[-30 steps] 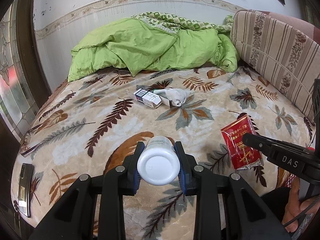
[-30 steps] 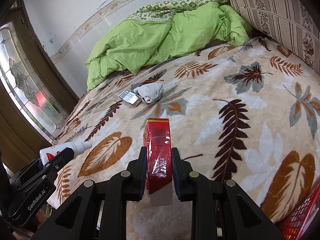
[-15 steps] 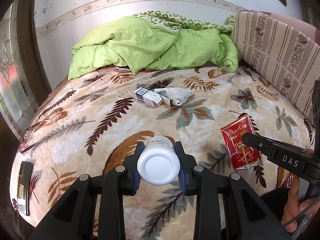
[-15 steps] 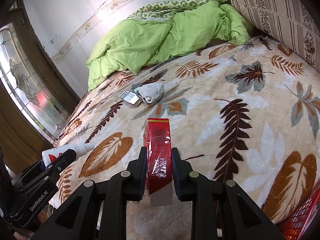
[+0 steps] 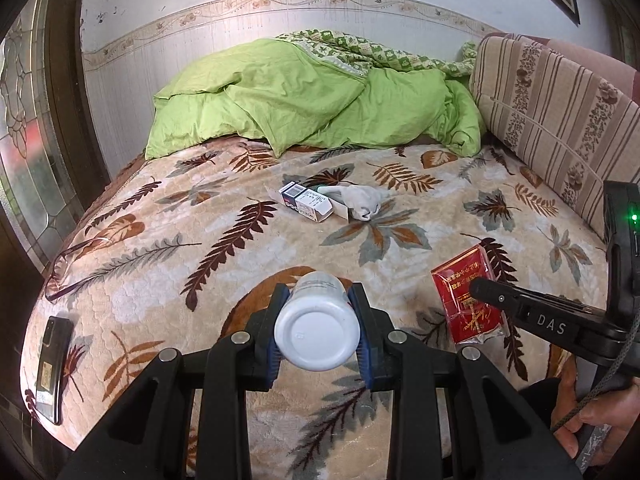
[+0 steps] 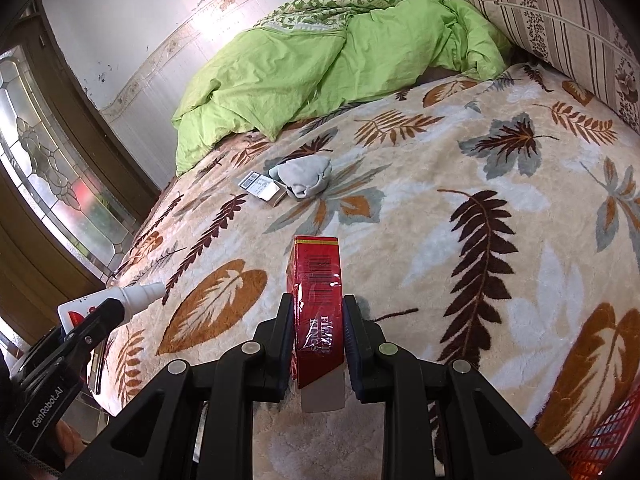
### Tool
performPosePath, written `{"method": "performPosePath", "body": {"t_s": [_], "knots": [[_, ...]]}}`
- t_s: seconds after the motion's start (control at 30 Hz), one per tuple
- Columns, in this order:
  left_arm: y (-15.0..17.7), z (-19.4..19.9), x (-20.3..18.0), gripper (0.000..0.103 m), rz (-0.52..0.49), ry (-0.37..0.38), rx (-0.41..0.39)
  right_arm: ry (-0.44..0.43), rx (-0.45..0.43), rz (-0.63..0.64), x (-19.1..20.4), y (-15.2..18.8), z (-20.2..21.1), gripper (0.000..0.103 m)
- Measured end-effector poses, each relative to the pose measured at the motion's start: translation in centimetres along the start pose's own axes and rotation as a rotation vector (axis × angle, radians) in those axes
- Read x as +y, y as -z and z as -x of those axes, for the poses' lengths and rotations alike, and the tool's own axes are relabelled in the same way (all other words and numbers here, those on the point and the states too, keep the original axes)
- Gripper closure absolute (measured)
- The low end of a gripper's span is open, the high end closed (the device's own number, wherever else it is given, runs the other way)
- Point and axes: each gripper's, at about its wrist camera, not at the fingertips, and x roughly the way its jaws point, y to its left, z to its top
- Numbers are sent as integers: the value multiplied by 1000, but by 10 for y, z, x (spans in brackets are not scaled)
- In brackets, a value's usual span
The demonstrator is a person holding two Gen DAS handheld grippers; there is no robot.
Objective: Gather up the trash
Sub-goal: 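Hold the white pill bottle and red box lifted above the bed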
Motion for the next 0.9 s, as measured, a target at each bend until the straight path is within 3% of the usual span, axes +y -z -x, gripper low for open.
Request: {"method": "performPosePath", "body": {"t_s": [0.9], "knots": [[-1, 1, -8, 74, 2, 33, 2, 18, 9, -10, -2, -1, -1, 79]]}}
